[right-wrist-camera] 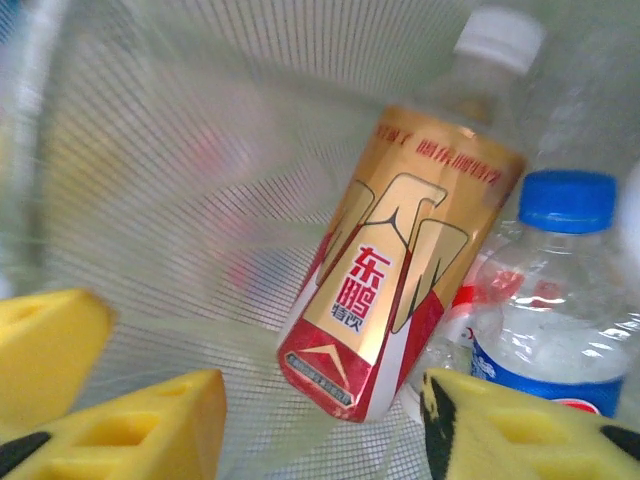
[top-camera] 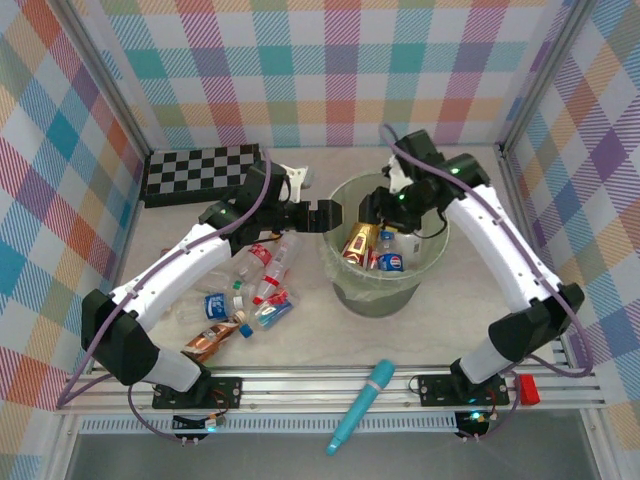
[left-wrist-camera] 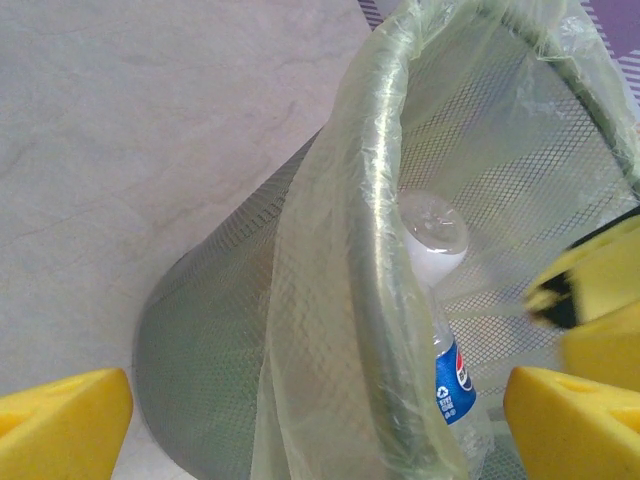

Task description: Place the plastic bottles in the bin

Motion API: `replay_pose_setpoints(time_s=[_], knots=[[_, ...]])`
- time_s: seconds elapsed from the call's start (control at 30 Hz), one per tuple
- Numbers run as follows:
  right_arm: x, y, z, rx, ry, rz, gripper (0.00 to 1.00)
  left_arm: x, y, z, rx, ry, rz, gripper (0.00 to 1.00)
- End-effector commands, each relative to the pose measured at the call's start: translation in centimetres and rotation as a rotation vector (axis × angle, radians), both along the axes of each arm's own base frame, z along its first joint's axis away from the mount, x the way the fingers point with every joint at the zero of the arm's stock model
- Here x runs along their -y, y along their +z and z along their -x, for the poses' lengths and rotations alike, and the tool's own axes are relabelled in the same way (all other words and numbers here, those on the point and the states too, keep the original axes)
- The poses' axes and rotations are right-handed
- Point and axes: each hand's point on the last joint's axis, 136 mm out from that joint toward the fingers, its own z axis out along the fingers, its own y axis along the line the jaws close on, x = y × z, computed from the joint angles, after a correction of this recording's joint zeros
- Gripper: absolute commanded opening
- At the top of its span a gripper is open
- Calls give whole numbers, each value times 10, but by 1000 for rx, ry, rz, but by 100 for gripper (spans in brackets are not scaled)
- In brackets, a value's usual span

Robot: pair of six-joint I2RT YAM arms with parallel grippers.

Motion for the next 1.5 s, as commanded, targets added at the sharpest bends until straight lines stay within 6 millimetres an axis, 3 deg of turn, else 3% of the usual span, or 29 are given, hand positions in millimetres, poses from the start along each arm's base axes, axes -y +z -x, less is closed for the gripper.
replay_pose_setpoints(time_s=[0.0,0.1,0.23,0.33,0.47,0.57,0.77,0.93,1.07,1.23,1.33,1.47], knots=[[-21,-30,-1,-64,35,-35,49,6,3,-2,9,5,17,95],[-29,-63,-2,-125,28,-25,44,7,3,-1,9,2,19,95],[-25,-114,16,-227,13,59,40,9,4,0,9,0,22,95],[-15,-135,23,-260,-8,109,38,12,5,1,7,-5,30,95],[-10,-149,27,-276,-11,151,38,16,5,1,4,-11,40,95],[-16,-129,18,-215,-2,113,38,16,12,0,15,-10,51,95],[-28,-52,1,-61,46,14,47,7,36,-1,60,6,10,95],[-18,-12,-2,11,54,11,53,-20,48,-5,67,65,-57,95],[-4,12,-2,59,48,8,58,-54,50,-6,57,124,-117,96],[9,43,-3,140,50,-21,59,-116,21,-14,6,246,-322,96],[13,65,1,200,60,-52,60,-148,-11,-17,-54,296,-474,97],[5,107,8,308,100,-185,62,-170,-62,-17,-151,310,-582,97]])
